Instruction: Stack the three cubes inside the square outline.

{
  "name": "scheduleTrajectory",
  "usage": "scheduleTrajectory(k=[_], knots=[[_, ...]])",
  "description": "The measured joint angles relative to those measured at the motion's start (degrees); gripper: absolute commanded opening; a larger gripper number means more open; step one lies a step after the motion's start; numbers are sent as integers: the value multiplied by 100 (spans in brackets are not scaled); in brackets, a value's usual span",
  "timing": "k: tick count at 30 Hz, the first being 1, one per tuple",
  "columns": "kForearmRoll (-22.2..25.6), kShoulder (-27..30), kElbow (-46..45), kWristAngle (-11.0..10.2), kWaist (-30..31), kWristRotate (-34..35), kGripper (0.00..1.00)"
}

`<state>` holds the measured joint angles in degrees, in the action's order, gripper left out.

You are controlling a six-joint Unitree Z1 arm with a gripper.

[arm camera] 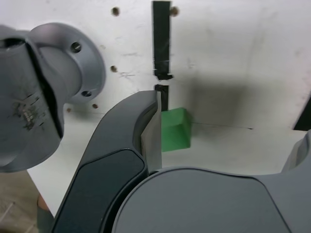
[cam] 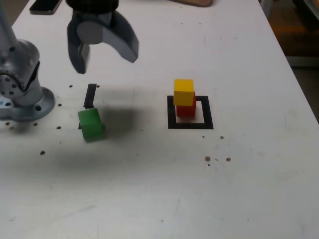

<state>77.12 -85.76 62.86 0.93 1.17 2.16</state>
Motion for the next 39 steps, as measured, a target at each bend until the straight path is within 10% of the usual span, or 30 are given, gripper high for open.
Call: scheduleTrajectory(k=[7, 15, 39], knots=[[-246, 1, -502, 351, 30, 312, 95], [-1567, -11, -1610, 878, 113, 365, 95], [-2817, -203, -2586, 1040, 204, 365, 86]])
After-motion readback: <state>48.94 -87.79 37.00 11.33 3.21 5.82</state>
